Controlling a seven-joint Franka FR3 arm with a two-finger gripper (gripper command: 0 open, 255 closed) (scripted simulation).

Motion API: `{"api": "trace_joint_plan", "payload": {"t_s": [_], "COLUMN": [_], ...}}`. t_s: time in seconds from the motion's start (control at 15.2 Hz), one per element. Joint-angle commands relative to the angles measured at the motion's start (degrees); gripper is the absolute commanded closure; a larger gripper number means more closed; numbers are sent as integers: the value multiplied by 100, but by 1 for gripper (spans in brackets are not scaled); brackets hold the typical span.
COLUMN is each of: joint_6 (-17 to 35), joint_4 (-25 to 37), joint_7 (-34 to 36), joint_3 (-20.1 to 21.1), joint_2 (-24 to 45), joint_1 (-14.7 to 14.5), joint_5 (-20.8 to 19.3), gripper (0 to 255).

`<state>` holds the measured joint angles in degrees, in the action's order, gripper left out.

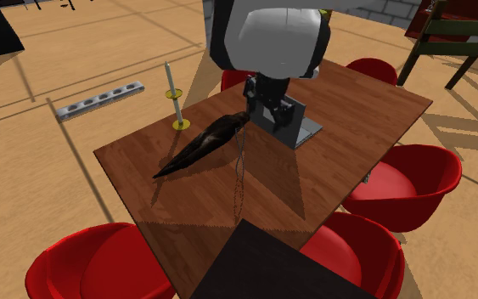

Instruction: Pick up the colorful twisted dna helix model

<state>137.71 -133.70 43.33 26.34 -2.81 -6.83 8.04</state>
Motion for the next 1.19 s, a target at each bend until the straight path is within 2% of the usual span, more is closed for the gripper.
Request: {"api": "trace_joint_plan", "payload": {"t_s": [0.0,0.26,0.66,1.12], "joint_6": [240,533,728,1076], "joint_4": [184,763,1863,1910], "joint_7": [376,1107,1978,2088], "joint_3": [108,122,-146,-308], "joint_2": [444,1389,2749,3155], "joint_1": [-62,-295,-898,-1048], "joint_5": [-211,-762,-1402,-1587], "gripper": [0,0,0,0]}}
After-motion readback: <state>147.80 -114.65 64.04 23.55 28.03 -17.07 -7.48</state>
